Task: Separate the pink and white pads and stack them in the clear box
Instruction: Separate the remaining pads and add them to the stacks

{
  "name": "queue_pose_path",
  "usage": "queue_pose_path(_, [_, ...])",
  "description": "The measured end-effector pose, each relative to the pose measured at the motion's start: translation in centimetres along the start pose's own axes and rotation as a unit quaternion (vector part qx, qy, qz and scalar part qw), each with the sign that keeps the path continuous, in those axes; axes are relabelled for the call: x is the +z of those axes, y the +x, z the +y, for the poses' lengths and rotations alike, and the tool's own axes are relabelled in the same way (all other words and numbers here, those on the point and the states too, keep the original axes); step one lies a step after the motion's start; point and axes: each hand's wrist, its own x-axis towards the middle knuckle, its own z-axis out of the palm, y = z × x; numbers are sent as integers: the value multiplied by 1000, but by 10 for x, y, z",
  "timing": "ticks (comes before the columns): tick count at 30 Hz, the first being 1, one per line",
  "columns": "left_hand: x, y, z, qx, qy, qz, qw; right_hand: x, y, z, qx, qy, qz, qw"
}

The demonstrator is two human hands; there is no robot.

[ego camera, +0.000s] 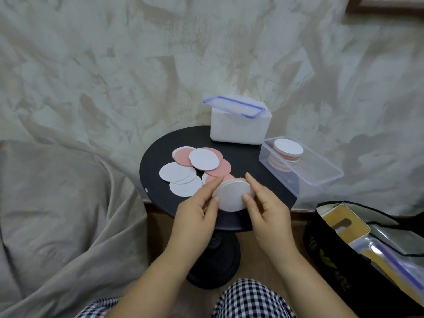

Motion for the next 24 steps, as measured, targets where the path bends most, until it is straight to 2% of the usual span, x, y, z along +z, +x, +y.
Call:
queue_pose_path(5, [15,-9,-19,97,125,9,987,6,-5,7,-34,-24,-8,999])
queue_pose_path(8, [18,-11,-22,117,174,35,977,6,-4,6,-47,-15,-6,999])
queue_pose_path(12, [12,-11,-15,98,88,104,986,4,-6,3,-68,6,29,997])
queue_pose_path(16, [7,-12,-8,63,9,156,986,-1,-6,-2,-19,60,57,996])
queue_pose_path(24, [9,-15,-11,26,-12,174,984,3,-10,7,-33,41,58,997])
